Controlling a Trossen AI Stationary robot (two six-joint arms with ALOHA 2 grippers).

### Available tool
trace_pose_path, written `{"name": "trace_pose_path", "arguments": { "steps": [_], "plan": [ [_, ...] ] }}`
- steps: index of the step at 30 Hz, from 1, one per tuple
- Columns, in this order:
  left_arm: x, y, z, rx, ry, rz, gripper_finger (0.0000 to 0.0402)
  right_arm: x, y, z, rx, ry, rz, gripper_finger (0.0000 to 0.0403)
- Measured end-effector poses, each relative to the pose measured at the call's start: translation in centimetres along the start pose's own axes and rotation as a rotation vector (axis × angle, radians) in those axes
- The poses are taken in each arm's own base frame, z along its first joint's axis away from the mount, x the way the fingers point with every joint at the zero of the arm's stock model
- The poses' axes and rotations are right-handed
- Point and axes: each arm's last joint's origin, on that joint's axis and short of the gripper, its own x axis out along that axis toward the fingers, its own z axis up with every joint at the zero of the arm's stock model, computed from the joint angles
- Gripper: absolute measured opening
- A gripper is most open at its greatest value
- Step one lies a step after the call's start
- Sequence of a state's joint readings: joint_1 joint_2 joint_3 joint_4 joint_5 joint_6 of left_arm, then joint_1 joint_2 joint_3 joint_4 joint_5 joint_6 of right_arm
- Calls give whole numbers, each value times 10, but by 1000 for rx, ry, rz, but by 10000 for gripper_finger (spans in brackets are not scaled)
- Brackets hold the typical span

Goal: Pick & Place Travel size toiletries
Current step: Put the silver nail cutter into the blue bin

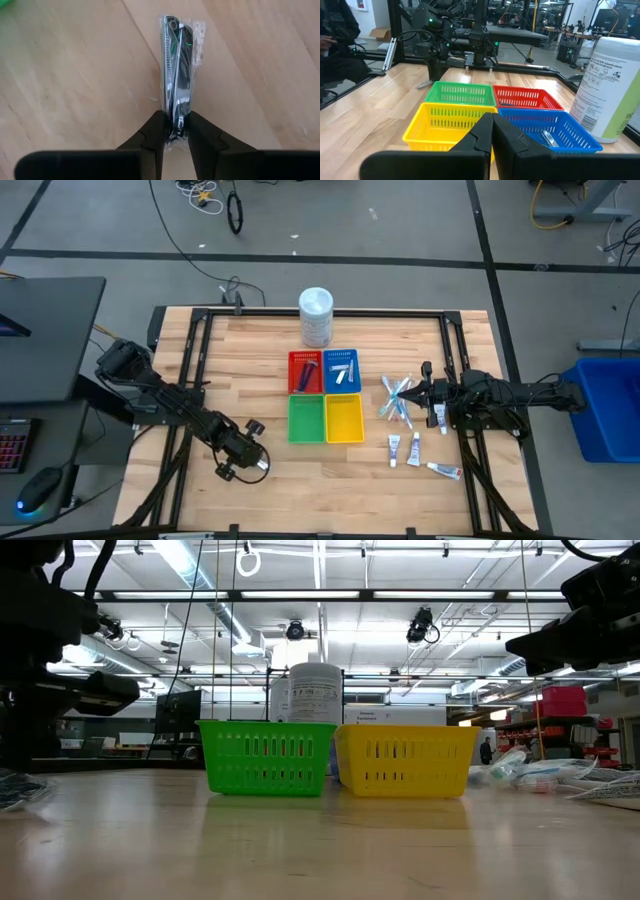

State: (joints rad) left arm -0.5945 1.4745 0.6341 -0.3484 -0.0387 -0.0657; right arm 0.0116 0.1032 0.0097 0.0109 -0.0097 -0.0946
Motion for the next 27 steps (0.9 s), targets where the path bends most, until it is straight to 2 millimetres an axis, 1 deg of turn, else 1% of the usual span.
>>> {"name": "trace_pose_path", "arguments": {
  "steps": [6,15,27],
  "plan": [
    [-5,-1,11,-2,-34,-12,68,0,0,0,0,0,0,13],
    [-11,-1,23,-16,-72,-10,68,0,0,0,0,0,0,13],
    [-12,-1,26,-133,-100,-12,68,0,0,0,0,0,0,14]
  ]
}}
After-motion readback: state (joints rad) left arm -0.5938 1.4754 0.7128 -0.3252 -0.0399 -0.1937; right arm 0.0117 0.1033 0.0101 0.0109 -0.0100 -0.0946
